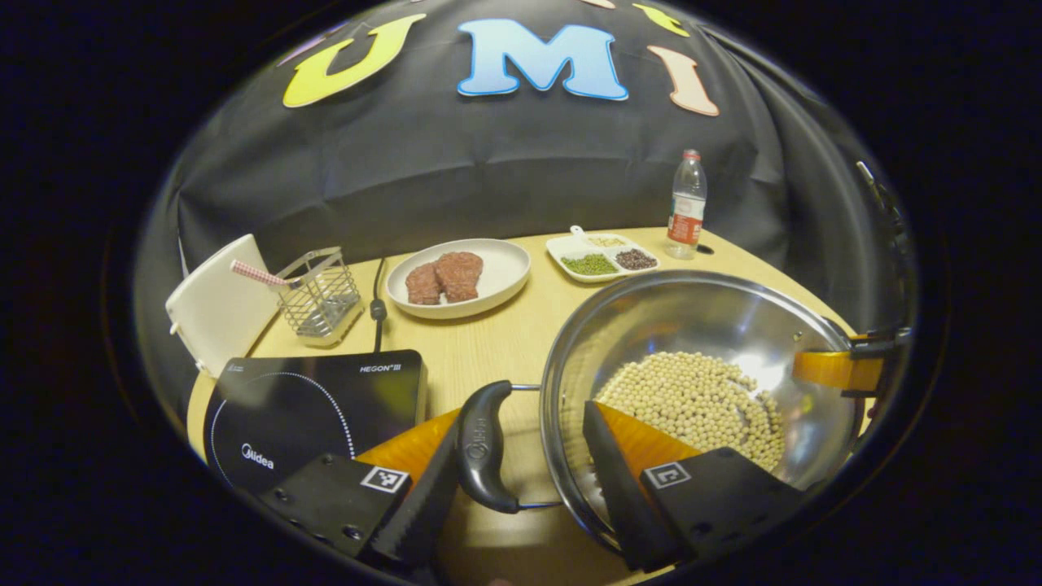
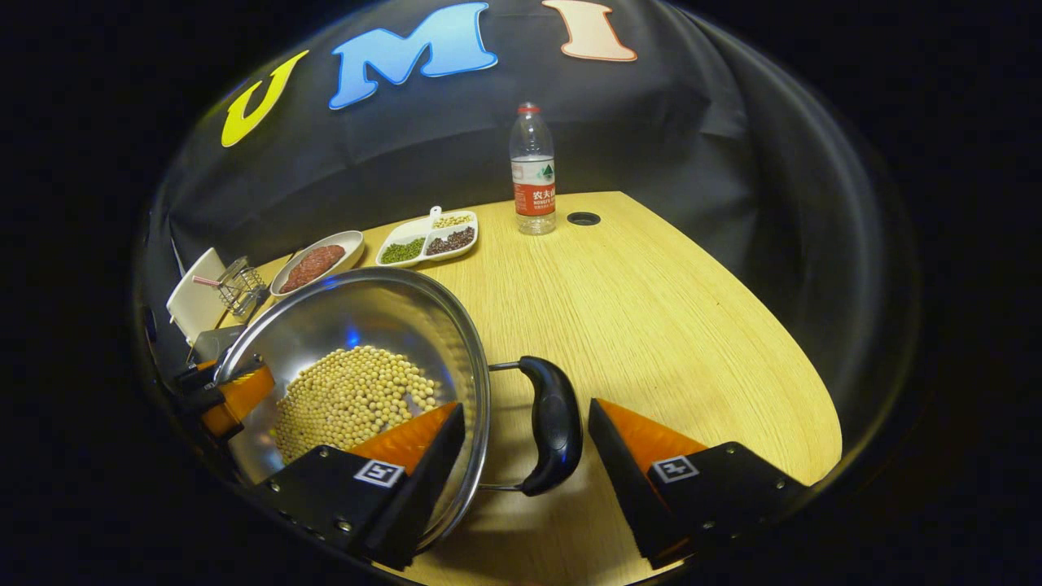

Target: First push the handle of the pot to place it horizontally, then grasp the pot with both hands and set it on the induction cooktop.

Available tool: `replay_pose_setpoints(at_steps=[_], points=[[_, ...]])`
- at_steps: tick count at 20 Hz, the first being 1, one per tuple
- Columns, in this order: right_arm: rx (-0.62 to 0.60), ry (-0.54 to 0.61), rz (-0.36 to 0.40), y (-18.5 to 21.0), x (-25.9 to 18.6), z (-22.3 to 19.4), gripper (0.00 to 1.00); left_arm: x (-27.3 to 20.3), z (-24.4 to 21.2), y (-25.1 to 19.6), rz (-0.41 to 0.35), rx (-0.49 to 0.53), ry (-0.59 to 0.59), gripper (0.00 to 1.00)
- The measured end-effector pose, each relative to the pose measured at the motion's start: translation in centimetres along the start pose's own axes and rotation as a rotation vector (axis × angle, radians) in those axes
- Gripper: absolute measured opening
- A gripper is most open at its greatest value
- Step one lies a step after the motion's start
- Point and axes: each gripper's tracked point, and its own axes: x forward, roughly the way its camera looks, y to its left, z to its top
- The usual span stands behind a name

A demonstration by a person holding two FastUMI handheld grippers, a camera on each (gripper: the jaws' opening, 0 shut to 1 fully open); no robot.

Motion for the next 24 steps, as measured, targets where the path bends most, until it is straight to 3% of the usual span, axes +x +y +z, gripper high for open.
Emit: replay_pose_setpoints(at_steps=[2,3,4,6,8,12,14,15,19,20,24], points=[[0.002,0.003,0.008,0.4,0.4,-0.1,0.89,0.3,0.0,0.2,0.008,-0.017,-0.002,0.88],[0.002,0.0,0.02,0.9,0.5,-0.1,0.89,0.4,0.1,0.3,0.016,-0.026,-0.001,0.9],[-0.008,-0.001,0.015,1.1,0.5,-0.2,0.76,0.4,0.2,0.4,0.023,-0.027,-0.001,0.84],[-0.018,-0.006,0.018,1.0,0.8,0.0,0.74,0.4,0.1,0.4,0.029,-0.026,0.002,0.81],[0.001,-0.002,0.026,1.2,0.7,0.1,0.74,0.4,0.1,0.4,0.03,-0.033,0.005,0.77],[-0.017,0.002,0.02,1.1,0.8,0.1,0.71,0.0,0.0,0.3,0.031,-0.047,0.009,0.81],[-0.011,0.011,0.023,1.2,0.7,0.2,0.71,-0.3,-0.1,0.2,0.034,-0.063,0.014,0.76],[-0.013,0.016,0.024,1.2,0.9,0.2,0.71,-0.4,-0.1,0.2,0.038,-0.063,0.015,0.8],[-0.041,0.022,0.032,1.0,0.7,0.4,0.71,-1.0,0.2,0.2,0.055,-0.065,0.008,0.73],[-0.048,0.019,0.036,0.9,0.4,0.5,0.71,-1.1,0.4,0.2,0.059,-0.061,0.003,0.76],[-0.041,0.019,0.049,0.6,-0.2,1.1,0.7,-2.1,1.2,0.0,0.076,-0.054,-0.011,0.73]])
